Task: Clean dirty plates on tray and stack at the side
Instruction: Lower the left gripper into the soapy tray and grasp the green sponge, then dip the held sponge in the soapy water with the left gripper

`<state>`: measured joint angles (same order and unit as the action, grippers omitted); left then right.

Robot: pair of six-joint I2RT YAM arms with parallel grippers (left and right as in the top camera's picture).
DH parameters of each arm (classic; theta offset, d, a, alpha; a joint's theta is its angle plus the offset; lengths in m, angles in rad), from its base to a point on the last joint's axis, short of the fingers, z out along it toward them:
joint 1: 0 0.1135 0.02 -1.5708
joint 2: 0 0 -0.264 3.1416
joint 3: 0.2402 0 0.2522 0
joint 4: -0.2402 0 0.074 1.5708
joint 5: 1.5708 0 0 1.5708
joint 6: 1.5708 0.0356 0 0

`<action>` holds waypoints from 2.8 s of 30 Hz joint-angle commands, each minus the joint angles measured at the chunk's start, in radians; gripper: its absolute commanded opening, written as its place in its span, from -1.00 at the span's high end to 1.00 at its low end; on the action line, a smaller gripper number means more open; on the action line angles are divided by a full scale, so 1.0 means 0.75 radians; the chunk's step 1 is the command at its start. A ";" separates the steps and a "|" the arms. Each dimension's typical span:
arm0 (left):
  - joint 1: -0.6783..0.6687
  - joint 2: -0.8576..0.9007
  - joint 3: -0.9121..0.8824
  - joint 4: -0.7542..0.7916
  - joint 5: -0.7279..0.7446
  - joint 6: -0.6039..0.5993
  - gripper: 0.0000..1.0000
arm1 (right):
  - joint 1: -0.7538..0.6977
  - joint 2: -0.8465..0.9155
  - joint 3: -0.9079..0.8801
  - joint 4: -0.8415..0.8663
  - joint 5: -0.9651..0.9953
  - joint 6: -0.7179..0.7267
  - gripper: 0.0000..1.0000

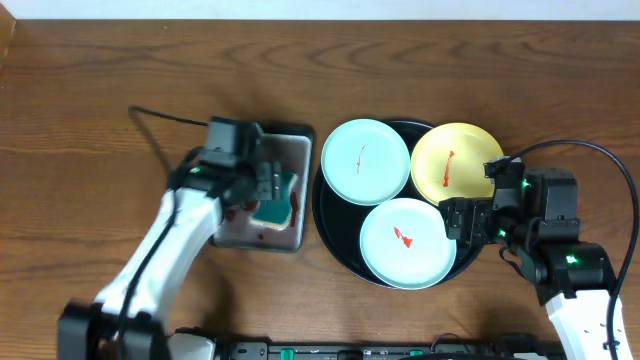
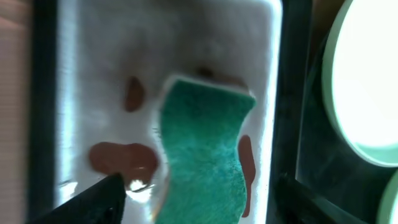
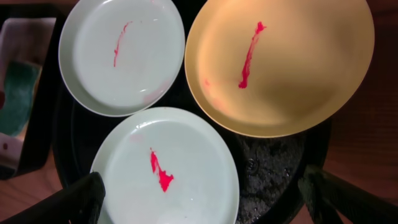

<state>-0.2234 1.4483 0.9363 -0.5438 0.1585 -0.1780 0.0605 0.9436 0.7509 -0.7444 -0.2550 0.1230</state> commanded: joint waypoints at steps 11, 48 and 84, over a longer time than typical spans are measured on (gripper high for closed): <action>-0.102 0.350 0.026 0.054 -0.059 -0.025 -0.35 | 0.008 -0.001 0.023 -0.002 -0.015 0.014 -0.99; -0.085 0.226 -0.004 0.039 -0.128 -0.190 -0.02 | 0.008 -0.001 0.023 -0.001 -0.015 0.014 -0.98; -0.084 0.257 -0.002 0.028 -0.153 -0.190 0.85 | 0.008 0.003 0.023 -0.004 0.081 0.015 -0.98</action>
<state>-0.2890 1.6955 0.9421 -0.5045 0.0448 -0.3176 0.0605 0.9436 0.7509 -0.7444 -0.2367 0.1230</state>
